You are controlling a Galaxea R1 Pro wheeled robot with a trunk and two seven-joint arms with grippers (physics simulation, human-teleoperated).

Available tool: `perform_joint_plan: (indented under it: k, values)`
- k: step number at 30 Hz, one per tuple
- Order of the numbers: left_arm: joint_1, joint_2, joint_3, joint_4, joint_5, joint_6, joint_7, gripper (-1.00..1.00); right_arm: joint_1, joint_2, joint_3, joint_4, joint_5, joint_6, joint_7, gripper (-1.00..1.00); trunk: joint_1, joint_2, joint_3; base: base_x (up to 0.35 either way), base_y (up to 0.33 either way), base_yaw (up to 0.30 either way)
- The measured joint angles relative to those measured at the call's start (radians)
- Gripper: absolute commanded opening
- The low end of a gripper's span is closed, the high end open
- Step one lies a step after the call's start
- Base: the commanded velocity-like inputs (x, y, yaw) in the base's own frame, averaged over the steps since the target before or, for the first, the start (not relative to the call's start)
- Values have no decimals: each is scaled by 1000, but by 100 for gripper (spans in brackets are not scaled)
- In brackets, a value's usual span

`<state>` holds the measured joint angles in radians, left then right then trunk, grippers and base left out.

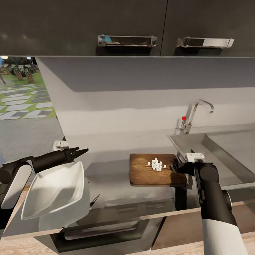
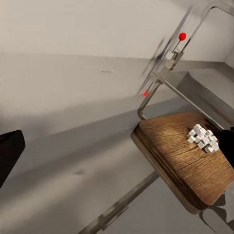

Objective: In the kitchen, take the Vidalia onion out of the sink, dice it on the chopping board with the paring knife, put the diced onion into the bowl on the countertop, then place both the paring knife and the chopping board into the sink.

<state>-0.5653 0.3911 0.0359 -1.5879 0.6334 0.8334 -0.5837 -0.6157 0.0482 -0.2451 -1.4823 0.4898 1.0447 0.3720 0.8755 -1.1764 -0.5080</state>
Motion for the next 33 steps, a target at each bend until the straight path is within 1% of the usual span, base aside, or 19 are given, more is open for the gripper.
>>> perform_joint_plan:
  k: [2, 7, 33]
  values:
    - [0, 0, 0, 0, 0, 0, 0, 100, 0, 0, 0, 1, 0, 0, 0, 100, 0, 0, 0, 0, 0, 0]
    - [0, 0, 0, 0, 0, 0, 0, 100, 0, 0, 0, 0, 0, 0, 0, 100, 19, -35, -16, 0, 0, 0]
    - [0, 0, 0, 0, 0, 0, 0, 100, 0, 0, 0, 0, 0, 0, 0, 100, 19, -35, -16, 0, 0, 0]
